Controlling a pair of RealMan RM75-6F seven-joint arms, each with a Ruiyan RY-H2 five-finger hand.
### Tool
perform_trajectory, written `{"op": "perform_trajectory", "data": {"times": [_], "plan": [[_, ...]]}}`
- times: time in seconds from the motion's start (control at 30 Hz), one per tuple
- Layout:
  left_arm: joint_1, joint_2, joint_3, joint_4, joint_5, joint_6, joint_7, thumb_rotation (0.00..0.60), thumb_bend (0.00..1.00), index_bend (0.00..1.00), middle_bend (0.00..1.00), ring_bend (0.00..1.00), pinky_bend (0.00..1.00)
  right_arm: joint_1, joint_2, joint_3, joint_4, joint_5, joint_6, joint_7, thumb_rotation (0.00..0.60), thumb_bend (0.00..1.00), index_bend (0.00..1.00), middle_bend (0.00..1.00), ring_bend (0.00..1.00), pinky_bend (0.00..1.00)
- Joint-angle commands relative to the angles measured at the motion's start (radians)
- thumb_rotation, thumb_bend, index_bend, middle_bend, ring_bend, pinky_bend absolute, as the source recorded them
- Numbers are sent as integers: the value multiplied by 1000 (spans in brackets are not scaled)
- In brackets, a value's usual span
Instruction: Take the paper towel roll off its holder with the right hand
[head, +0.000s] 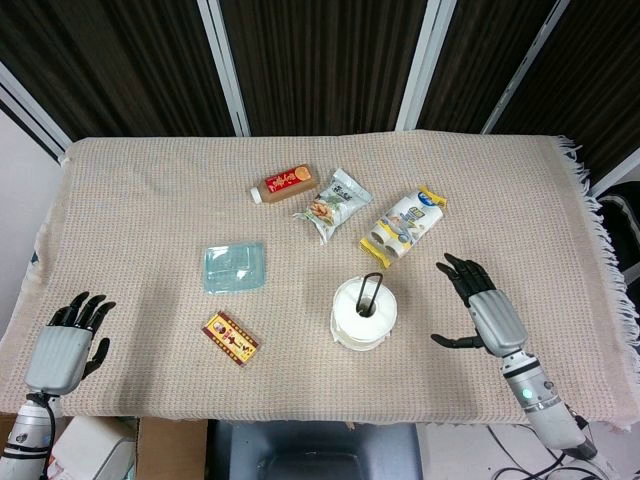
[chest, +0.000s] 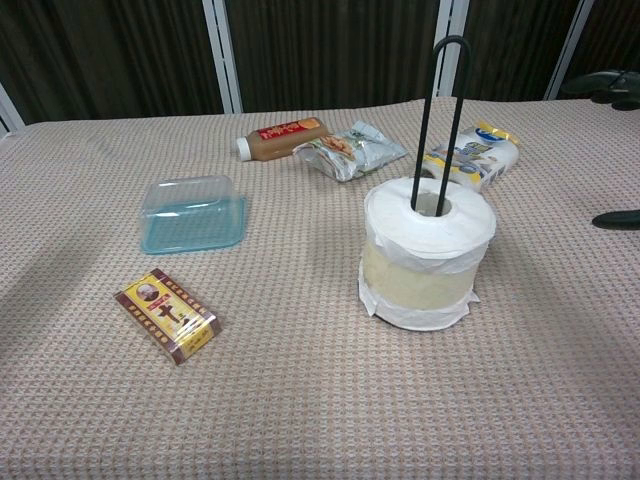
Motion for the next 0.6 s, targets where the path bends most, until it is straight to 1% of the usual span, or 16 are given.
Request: {"op": "perform_trajectory", "data": {"times": [0.03, 0.27, 0.4, 0.53, 0.6], "plan": [[-2, 1, 4, 2, -2, -7, 4, 600, 455, 225, 170, 132, 318, 0, -6, -4, 10, -4, -2, 7, 600, 0, 0, 0, 0, 91], [-6, -1, 9, 15, -7, -16, -10, 600, 453, 226, 178, 132, 320, -1, -17, -9, 23, -9, -5, 37, 600, 0, 0, 0, 0, 91], [-5, -3, 10, 24, -9, -13, -20, 600, 455, 227, 179, 132, 322, 10, -23, -24, 25, -30, -26, 103, 600, 0, 0, 0, 0, 91], [0, -12, 15, 32, -11, -8, -33, 600, 455, 234, 180, 132, 323, 31, -49, -37, 45, -59, -51, 177, 600, 0, 0, 0, 0, 91], [1, -14, 19, 38, -10, -11, -32, 600, 455, 238, 182, 132, 324, 45, -64, -37, 55, -64, -67, 187, 600, 0, 0, 0, 0, 91]]}}
